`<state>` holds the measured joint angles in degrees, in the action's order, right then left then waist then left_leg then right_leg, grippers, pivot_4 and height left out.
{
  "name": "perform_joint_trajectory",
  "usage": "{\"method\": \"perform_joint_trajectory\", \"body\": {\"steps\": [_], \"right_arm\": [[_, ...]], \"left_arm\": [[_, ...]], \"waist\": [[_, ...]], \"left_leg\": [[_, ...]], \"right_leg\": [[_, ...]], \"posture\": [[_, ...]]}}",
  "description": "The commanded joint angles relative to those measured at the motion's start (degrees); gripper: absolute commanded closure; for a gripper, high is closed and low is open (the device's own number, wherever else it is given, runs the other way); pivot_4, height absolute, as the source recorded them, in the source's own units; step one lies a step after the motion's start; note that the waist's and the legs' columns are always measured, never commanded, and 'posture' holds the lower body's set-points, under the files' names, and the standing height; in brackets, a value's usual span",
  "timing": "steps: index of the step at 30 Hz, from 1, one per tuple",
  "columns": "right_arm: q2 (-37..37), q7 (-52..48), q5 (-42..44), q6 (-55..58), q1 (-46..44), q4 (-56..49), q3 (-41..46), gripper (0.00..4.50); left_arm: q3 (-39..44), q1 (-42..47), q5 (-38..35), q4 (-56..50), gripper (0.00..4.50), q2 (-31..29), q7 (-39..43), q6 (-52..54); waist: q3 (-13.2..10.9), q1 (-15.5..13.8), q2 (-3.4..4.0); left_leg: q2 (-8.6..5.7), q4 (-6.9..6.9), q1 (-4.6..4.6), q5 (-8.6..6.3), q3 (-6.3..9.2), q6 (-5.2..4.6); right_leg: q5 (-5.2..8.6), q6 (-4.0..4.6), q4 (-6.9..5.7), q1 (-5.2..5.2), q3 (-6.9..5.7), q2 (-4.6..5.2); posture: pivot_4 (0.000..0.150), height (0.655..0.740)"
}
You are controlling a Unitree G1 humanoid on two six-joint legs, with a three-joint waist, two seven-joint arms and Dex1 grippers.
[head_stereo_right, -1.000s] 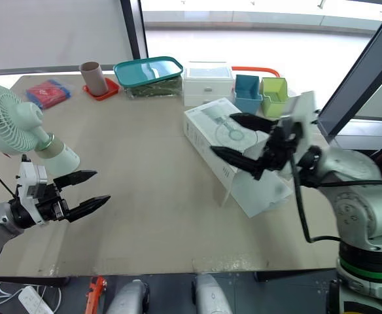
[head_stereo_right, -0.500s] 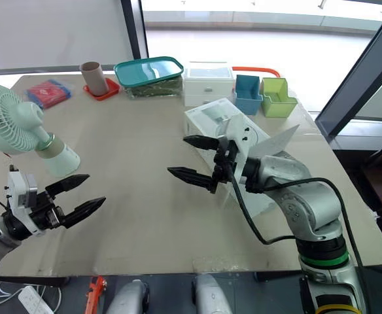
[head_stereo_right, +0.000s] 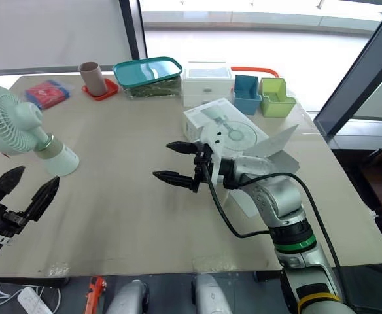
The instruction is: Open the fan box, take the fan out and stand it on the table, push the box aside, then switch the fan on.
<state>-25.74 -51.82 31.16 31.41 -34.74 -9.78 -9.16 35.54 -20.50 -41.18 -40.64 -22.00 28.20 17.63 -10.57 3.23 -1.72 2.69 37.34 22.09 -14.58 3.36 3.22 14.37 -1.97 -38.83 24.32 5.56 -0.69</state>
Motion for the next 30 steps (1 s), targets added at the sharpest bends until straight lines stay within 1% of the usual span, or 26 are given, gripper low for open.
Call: {"method": "perform_joint_trajectory", "body": {"steps": [1, 5, 12, 17, 26, 30], "right_arm": [[0.97, -3.91, -0.37, -3.30, -2.86, 2.05, -0.03, 0.09], [1.65, -6.47, -1.00, -4.97, -4.63, 4.77, -0.07, 0.09], [4.47, -6.94, -2.65, -8.07, -7.33, 10.32, 0.86, 0.09], [5.42, -6.35, -5.10, -9.72, -8.40, 12.73, 0.33, 0.09], [5.58, -6.78, -5.92, -10.41, -6.88, 11.16, 0.49, 0.09], [5.51, -6.77, -6.30, -10.39, -6.41, 10.69, 0.44, 0.09]], "left_arm": [[0.26, -1.85, 3.71, -5.50, 0.00, 4.00, -7.15, -2.87], [-0.78, 2.39, 10.32, -3.82, 0.00, 7.23, -16.54, -3.81], [-2.50, 10.97, 16.80, 1.58, 0.00, 7.20, -24.38, -2.90], [-4.04, 13.93, 17.67, 4.15, 0.00, 6.81, -25.26, -2.60], [-6.95, 20.07, 23.08, 9.28, 0.00, 7.06, -30.00, -1.96], [-7.78, 22.56, 24.00, 10.24, 0.00, 7.59, -31.48, -2.55]], "waist": [[0.02, -0.36, -0.03], [0.03, -0.39, -0.06], [0.06, -0.36, -0.09], [0.06, -0.42, -0.10], [0.06, -0.43, -0.10], [0.06, -0.43, -0.10]], "left_leg": [[0.00, 0.01, 0.01, 0.00, 0.04, 0.00], [-0.04, 0.09, 0.01, 0.00, -0.03, 0.00], [-0.02, 0.10, 0.00, 0.00, -0.01, 0.00], [-0.02, 0.09, 0.03, 0.00, 0.00, 0.01], [-0.03, 0.09, 0.03, 0.00, 0.02, 0.01], [-0.03, 0.09, 0.04, 0.00, 0.02, 0.01]], "right_leg": [[0.00, 0.00, 0.00, 0.00, -0.04, -0.01], [-0.05, -0.09, 0.04, -0.04, 0.05, 0.00], [-0.16, 0.02, 0.02, -0.05, 0.04, -0.03], [-0.15, 0.01, 0.03, -0.04, 0.03, -0.02], [-0.17, -0.01, 0.02, -0.04, 0.02, -0.01], [-0.18, -0.02, 0.02, -0.04, 0.02, -0.01]], "posture": [[0.150, 0.7400], [0.150, 0.7400], [0.150, 0.7400], [0.150, 0.7400], [0.150, 0.7400], [0.150, 0.7400]]}}
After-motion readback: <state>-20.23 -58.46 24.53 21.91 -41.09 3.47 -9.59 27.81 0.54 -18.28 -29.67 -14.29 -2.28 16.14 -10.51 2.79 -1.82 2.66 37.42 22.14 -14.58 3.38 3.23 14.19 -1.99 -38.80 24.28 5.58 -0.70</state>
